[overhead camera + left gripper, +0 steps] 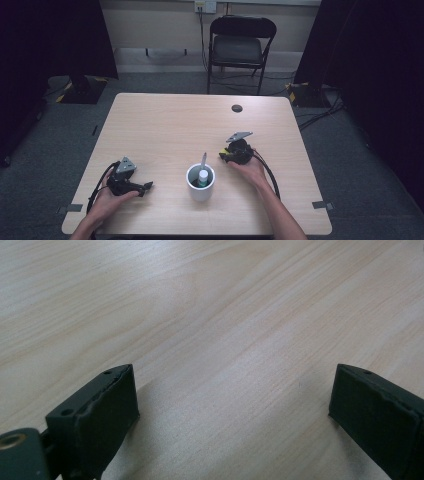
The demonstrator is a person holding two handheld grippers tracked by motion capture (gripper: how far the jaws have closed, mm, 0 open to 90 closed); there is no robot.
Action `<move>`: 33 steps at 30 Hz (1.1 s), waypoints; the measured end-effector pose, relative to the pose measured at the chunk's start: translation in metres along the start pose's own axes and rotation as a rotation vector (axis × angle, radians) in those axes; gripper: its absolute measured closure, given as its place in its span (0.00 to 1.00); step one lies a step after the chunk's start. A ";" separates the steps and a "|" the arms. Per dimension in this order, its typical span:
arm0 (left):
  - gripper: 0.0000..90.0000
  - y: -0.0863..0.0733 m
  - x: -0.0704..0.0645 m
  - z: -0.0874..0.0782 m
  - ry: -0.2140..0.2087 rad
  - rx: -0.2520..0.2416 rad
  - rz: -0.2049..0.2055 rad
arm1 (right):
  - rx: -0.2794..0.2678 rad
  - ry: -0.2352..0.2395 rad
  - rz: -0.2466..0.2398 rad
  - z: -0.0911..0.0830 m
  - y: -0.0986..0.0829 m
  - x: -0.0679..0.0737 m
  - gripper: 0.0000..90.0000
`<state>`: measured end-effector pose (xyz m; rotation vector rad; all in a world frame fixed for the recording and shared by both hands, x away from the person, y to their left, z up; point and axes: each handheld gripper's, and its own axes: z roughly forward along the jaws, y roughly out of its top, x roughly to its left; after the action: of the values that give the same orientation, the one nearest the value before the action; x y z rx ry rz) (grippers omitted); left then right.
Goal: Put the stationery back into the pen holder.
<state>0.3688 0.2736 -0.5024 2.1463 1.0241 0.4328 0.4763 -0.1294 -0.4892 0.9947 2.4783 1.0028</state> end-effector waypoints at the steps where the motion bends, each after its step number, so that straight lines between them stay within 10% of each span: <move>1: 0.05 0.000 0.000 0.000 0.000 0.000 0.000 | 0.000 0.000 0.000 0.000 0.000 0.000 0.70; 16: 0.05 0.000 0.000 0.000 0.000 0.000 0.000 | 0.005 0.007 0.012 -0.005 -0.003 0.001 0.75; 33: 0.05 0.000 0.000 0.000 0.000 0.000 0.000 | -0.122 0.024 0.069 -0.040 -0.004 0.000 0.75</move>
<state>0.3689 0.2735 -0.5025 2.1459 1.0245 0.4331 0.4551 -0.1518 -0.4631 1.0414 2.3834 1.1792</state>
